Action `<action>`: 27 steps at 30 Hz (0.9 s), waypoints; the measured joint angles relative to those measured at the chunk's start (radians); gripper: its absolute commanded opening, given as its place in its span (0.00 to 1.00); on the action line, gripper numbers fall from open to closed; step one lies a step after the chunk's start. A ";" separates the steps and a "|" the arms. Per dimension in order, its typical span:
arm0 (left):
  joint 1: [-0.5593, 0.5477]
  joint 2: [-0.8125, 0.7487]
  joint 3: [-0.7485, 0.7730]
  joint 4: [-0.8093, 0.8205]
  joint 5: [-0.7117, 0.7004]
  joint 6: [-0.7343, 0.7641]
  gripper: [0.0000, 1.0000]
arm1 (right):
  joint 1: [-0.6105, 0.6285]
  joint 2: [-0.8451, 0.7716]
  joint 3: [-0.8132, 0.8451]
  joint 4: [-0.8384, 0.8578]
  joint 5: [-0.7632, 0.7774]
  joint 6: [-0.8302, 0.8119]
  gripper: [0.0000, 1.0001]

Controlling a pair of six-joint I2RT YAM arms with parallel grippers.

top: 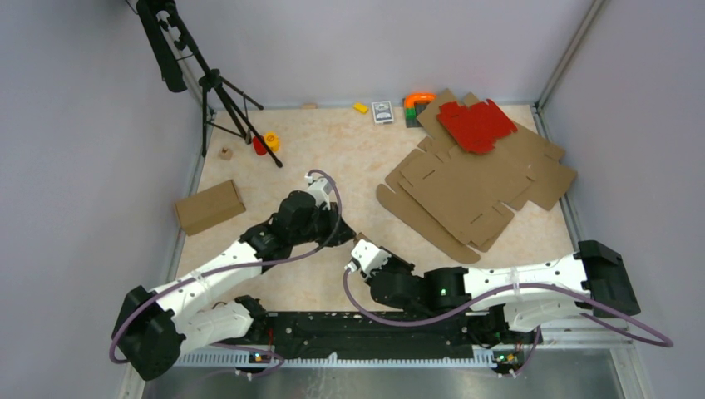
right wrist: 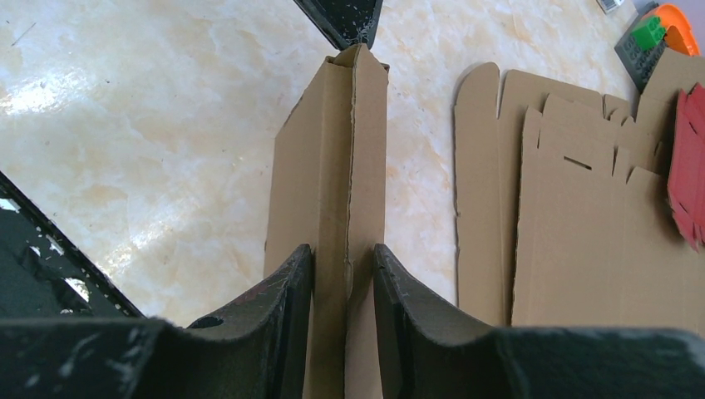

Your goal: Fold the paper box

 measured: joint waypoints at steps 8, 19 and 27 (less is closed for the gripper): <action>0.000 -0.034 0.009 -0.044 -0.011 0.005 0.19 | 0.000 0.000 0.000 0.001 -0.002 0.001 0.30; 0.000 -0.040 0.100 -0.055 0.047 0.009 0.19 | 0.000 0.000 0.000 0.001 -0.003 0.001 0.30; 0.000 0.010 0.029 -0.051 0.038 0.001 0.20 | 0.000 0.000 0.000 0.001 -0.011 0.001 0.30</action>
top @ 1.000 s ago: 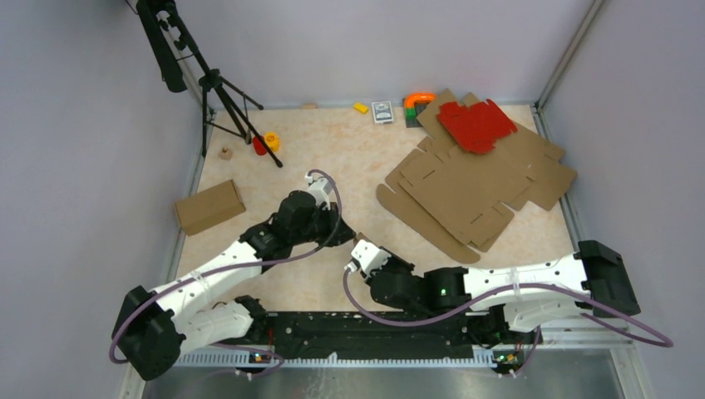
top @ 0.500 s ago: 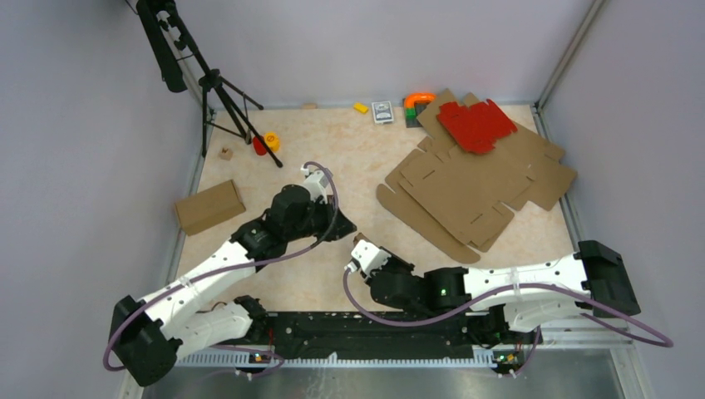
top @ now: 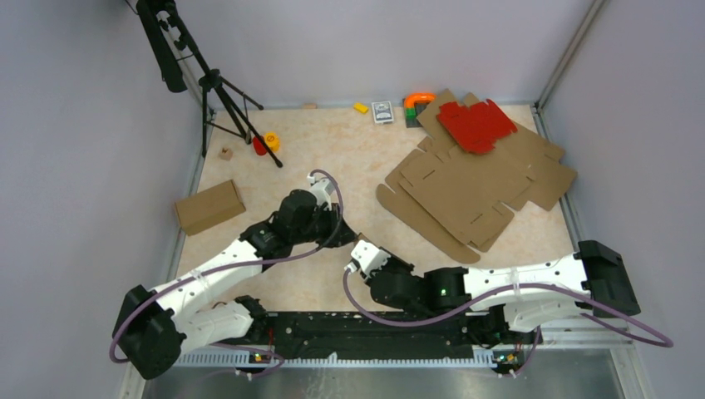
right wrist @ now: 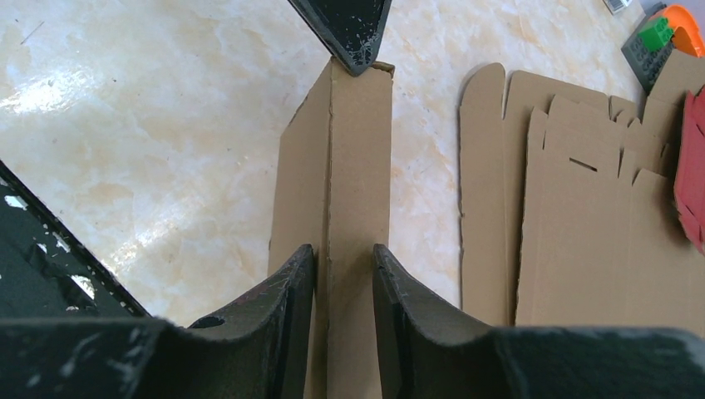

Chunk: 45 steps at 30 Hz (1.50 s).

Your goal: Fold the paper box

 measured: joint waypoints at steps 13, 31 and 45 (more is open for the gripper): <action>0.000 -0.001 -0.034 0.071 -0.002 -0.016 0.22 | 0.000 0.000 0.000 -0.001 -0.001 0.000 0.42; -0.002 0.004 0.207 -0.204 -0.103 0.164 0.33 | -0.099 -0.157 -0.005 -0.146 -0.278 0.081 0.67; -0.002 0.104 0.180 -0.152 0.019 0.158 0.20 | -0.116 -0.092 -0.012 -0.152 -0.285 0.087 0.55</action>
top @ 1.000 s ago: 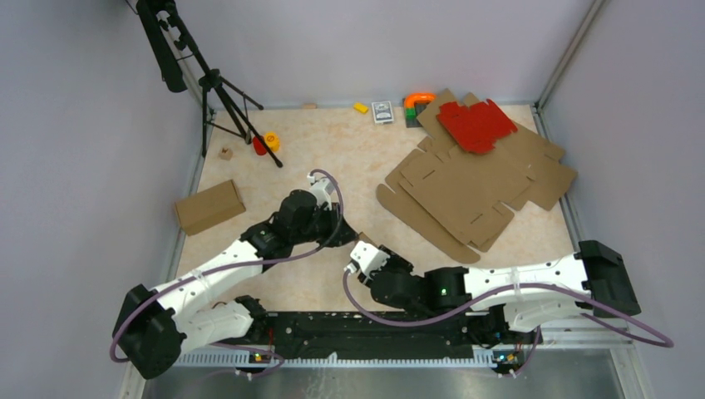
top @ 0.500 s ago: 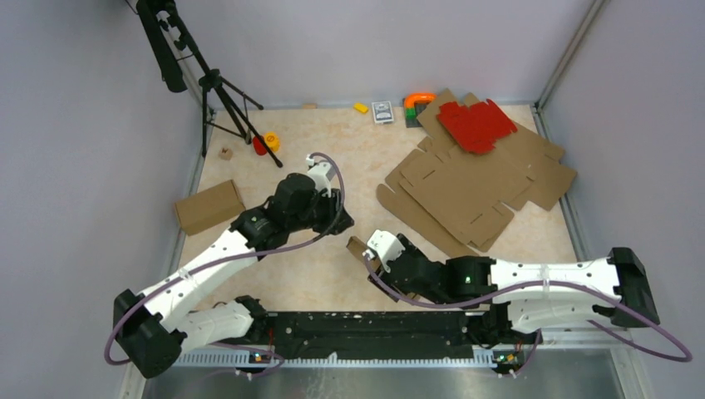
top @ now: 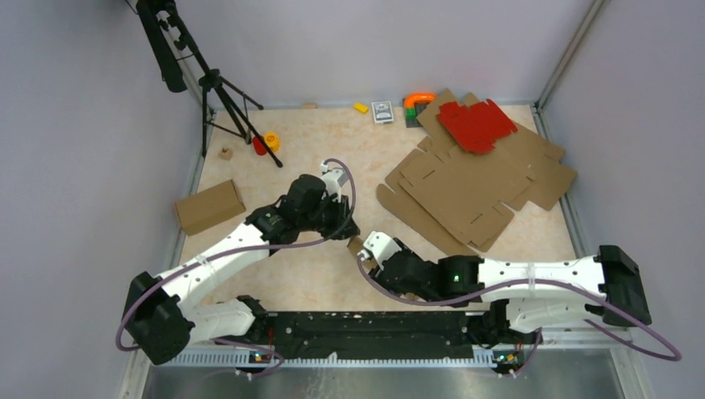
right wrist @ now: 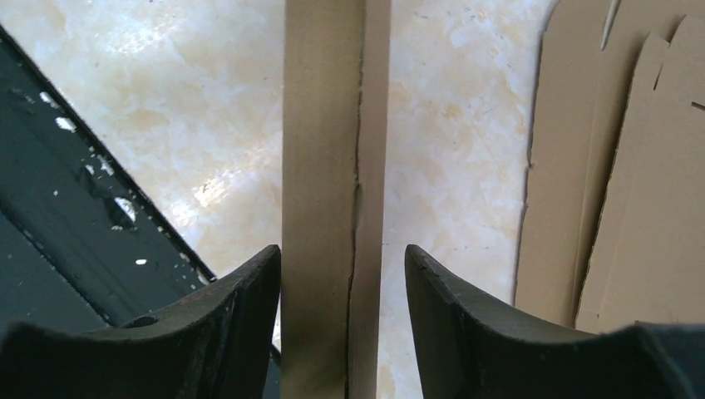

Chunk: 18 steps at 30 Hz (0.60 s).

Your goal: Fold the paper box

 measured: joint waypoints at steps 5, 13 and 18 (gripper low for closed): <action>0.000 0.000 -0.019 0.034 0.014 -0.006 0.19 | -0.042 -0.011 -0.018 0.003 -0.005 -0.001 0.52; -0.007 -0.013 -0.096 0.145 0.021 -0.032 0.16 | -0.086 -0.025 -0.026 0.000 -0.047 -0.005 0.38; -0.018 -0.049 -0.135 0.185 -0.008 -0.047 0.20 | -0.093 -0.025 -0.026 0.000 -0.058 -0.005 0.35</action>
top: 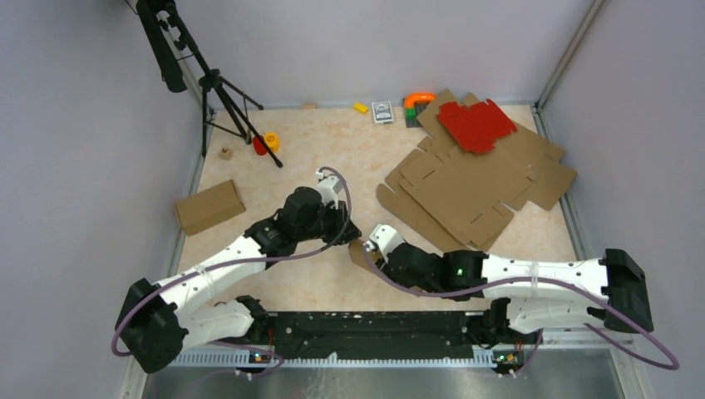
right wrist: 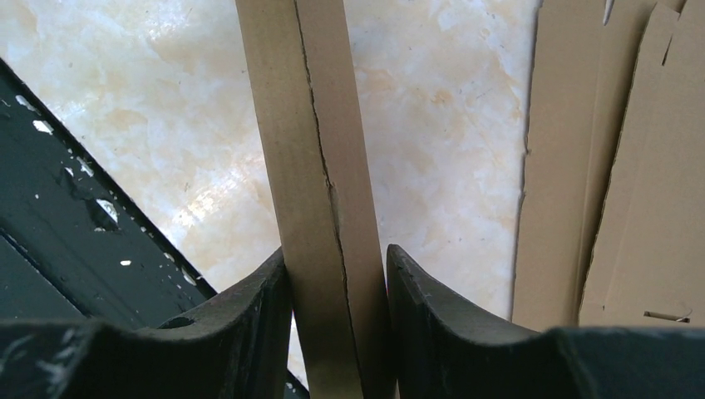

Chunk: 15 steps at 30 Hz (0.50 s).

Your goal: Fold the paper box

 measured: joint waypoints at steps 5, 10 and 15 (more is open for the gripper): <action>-0.035 -0.077 -0.078 0.069 -0.084 -0.026 0.21 | -0.004 0.013 0.008 0.000 -0.008 0.004 0.36; -0.069 -0.141 -0.168 0.180 -0.182 -0.052 0.21 | -0.021 0.029 0.020 0.004 -0.024 0.012 0.40; -0.106 -0.163 -0.223 0.269 -0.283 -0.055 0.22 | -0.053 0.054 0.036 0.006 -0.033 0.034 0.61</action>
